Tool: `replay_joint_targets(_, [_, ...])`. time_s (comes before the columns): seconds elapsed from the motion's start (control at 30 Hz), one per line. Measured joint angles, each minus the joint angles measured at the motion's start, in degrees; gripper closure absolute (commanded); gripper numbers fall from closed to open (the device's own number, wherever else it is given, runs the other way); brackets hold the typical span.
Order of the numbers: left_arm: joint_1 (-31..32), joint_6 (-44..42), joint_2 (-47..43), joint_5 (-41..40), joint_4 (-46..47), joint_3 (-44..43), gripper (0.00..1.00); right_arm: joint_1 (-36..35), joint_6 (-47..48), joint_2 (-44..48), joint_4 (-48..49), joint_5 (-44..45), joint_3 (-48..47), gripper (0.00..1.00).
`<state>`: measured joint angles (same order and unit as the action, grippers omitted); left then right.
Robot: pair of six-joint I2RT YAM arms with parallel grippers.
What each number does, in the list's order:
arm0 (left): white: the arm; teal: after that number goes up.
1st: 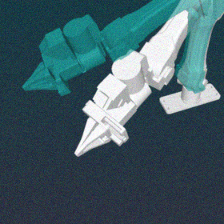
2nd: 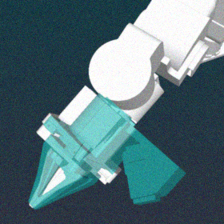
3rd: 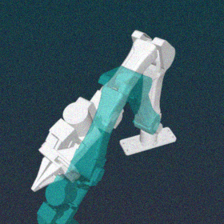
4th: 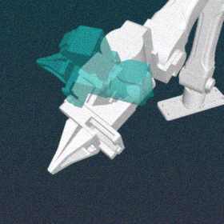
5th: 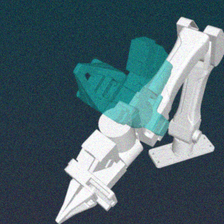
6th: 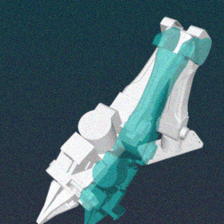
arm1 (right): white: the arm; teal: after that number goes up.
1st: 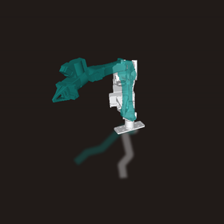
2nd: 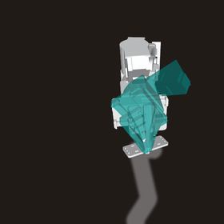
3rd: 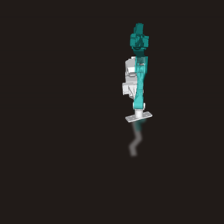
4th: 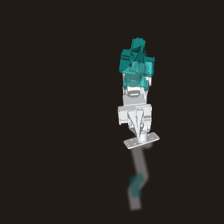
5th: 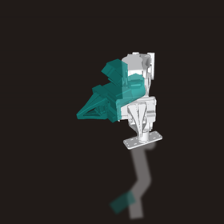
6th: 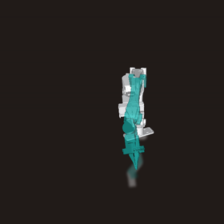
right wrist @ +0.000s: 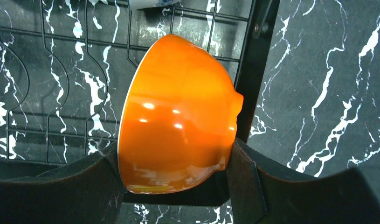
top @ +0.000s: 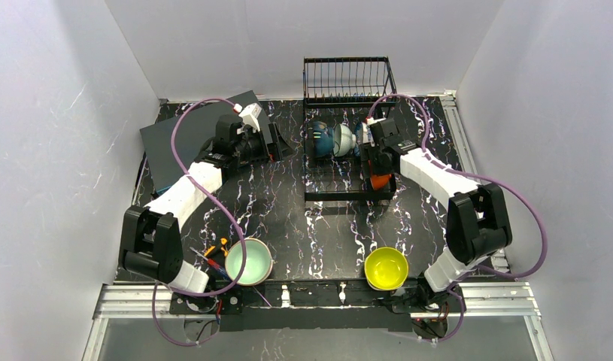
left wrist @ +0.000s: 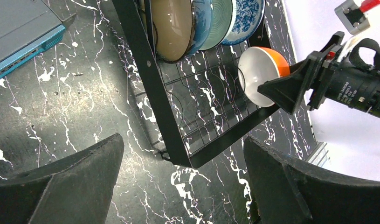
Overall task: Load the bowls into the dish rack
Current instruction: Place the bowl in the dish rack.
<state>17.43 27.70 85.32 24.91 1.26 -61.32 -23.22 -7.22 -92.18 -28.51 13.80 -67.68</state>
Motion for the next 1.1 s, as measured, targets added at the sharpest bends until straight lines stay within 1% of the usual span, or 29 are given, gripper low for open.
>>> replay_joint_targets(0.13, [0.0, 0.0, 0.0, 0.2, 0.0, 0.0, 0.02, 0.0, 0.1, -1.6, 1.7, -0.2, 0.0, 0.99])
replay_joint_targets(0.57, [0.0, 0.5, 0.2, 1.2, 0.4, 0.0, 0.02, 0.6, -0.1, -2.6, 1.4, -1.0, -0.7, 0.99])
replay_joint_targets(0.83, [0.0, 0.7, 0.4, 1.6, 0.5, 0.0, 0.02, 3.1, -0.3, -4.1, 2.1, -5.6, -2.3, 0.99])
replay_joint_targets(1.1, [0.0, 1.0, 0.7, 2.7, 0.5, 0.0, 0.03, 5.3, 1.3, -6.3, 2.6, -13.2, -4.6, 0.99])
